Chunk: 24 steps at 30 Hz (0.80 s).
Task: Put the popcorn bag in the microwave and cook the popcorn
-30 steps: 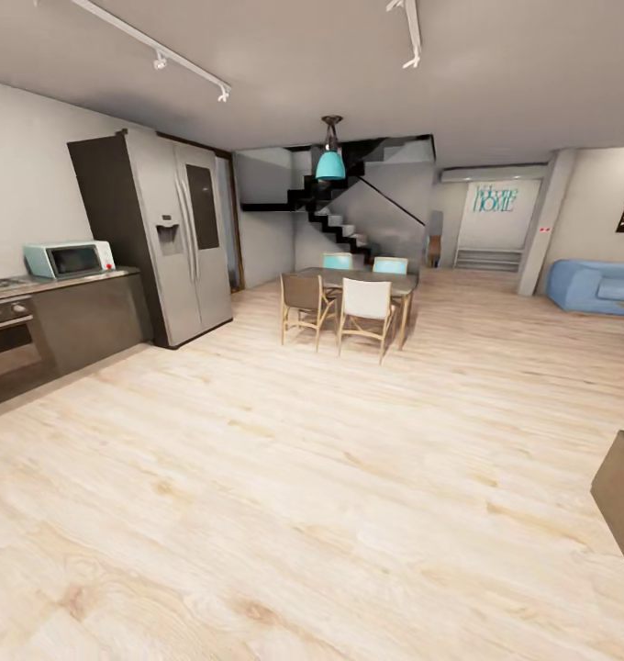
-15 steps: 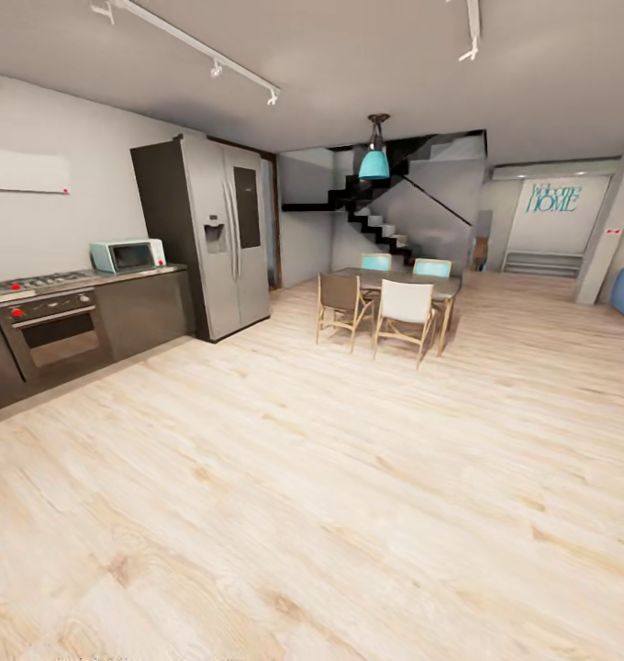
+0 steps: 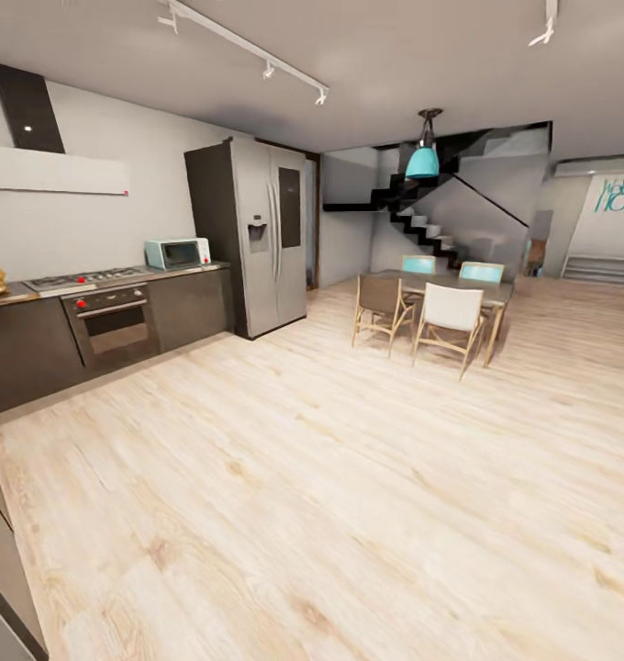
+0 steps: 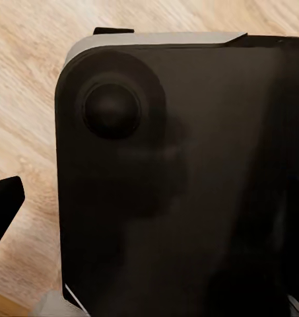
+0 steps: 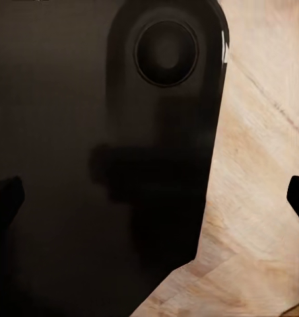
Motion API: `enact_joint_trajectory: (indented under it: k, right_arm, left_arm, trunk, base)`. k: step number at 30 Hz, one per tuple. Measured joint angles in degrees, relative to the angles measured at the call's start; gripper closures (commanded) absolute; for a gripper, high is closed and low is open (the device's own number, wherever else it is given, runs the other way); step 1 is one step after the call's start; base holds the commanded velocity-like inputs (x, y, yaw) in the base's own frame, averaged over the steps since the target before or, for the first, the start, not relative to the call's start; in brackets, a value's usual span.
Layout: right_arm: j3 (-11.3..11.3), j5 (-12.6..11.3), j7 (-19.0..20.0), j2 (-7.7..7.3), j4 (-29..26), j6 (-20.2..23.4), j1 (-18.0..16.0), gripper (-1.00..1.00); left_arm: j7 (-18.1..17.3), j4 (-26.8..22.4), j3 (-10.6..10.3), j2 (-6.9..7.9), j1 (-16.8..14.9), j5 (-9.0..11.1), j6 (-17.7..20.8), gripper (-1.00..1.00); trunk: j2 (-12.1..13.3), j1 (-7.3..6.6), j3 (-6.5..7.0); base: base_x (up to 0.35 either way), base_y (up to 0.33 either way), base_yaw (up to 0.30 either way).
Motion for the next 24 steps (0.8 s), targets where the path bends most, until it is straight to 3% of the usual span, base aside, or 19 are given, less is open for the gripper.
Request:
enact_joint_trajectory:
  k: [9,14,24]
  right_arm:
    - [0.0,-0.1,0.0,0.03,0.0,-0.1,0.0,-1.0]
    - [0.0,-0.3,0.0,-0.06,0.0,0.1,0.0,-1.0]
    - [-0.1,-0.3,0.0,-0.86,0.1,-0.1,0.0,-1.0]
  left_arm:
    - [0.0,0.0,0.0,0.15,0.0,3.5,0.1,-1.0]
    - [0.0,0.0,0.0,0.27,0.0,6.2,-0.2,-1.0]
    - [0.0,-0.2,-0.1,0.42,0.0,6.6,-0.5,-1.0]
  trunk:
    - [0.0,0.0,0.0]
    - [0.0,0.0,0.0]
    - [0.0,0.0,0.0]
  base:
    - [0.322,0.0,0.272]
    - [0.323,0.0,0.076]
    - [0.323,0.0,0.002]
